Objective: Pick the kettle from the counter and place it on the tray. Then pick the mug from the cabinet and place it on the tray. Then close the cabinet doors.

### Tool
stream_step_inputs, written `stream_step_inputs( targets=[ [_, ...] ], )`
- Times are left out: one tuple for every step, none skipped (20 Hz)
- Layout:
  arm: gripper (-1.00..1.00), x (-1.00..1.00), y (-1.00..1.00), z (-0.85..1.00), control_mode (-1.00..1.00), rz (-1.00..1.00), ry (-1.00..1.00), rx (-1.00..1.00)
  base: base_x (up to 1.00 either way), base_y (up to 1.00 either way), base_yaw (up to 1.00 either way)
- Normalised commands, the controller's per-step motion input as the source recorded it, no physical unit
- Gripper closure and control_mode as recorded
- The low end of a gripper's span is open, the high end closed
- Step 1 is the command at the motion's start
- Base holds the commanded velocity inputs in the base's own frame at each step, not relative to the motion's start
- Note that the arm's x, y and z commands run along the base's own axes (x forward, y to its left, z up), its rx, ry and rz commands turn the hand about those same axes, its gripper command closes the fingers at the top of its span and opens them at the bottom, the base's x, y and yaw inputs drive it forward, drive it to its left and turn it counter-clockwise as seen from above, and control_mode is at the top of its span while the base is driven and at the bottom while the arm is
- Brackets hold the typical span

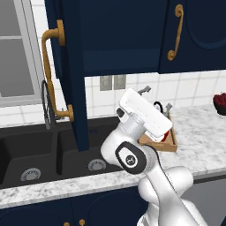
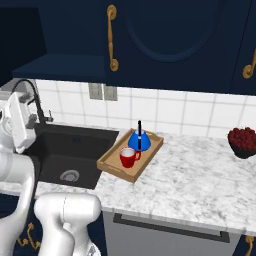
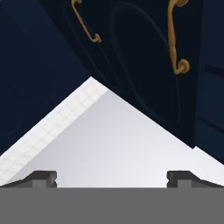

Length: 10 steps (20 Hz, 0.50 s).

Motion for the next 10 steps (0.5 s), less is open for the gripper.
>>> stream_step_inputs(
  targets=[
    [-1.0,-0.48,0.53,0.0,-1.0,-0.03,0.0,0.0,0.0,0.0,0.0],
    [-1.0,-0.49,0.65,0.0,-1.0,-0.04,0.01,-0.03,0.0,0.0,0.0],
    [-1.0,-0.4,0.59,0.0,-1.0,-0.06,0.05,-0.05,0.0,0.0,0.0],
    [-1.0,-0.36,0.52,-0.07,-1.0,-0.03,0.04,-0.03,0.0,0.0,0.0],
    [-1.0,-0.24,0.48,-0.22,-1.0,0.0,0.05,-0.05,0.0,0.0,0.0],
    [-1.0,-0.02,0.45,-0.44,-1.0,0.0,0.06,-0.1,0.0,0.0,0.0],
    [-1.0,0.0,0.39,-0.49,-1.0,0.0,0.05,-0.09,0.0,0.0,0.0],
    [-1.0,0.0,0.37,-0.5,-1.0,0.0,0.03,-0.05,0.0,0.0,0.0],
    [-1.0,-0.04,0.49,-0.51,-1.0,0.0,0.05,-0.07,0.0,0.0,0.0],
    [-1.0,0.0,0.56,-0.42,-1.0,0.0,0.14,-0.11,0.0,0.0,0.0]
  ],
)
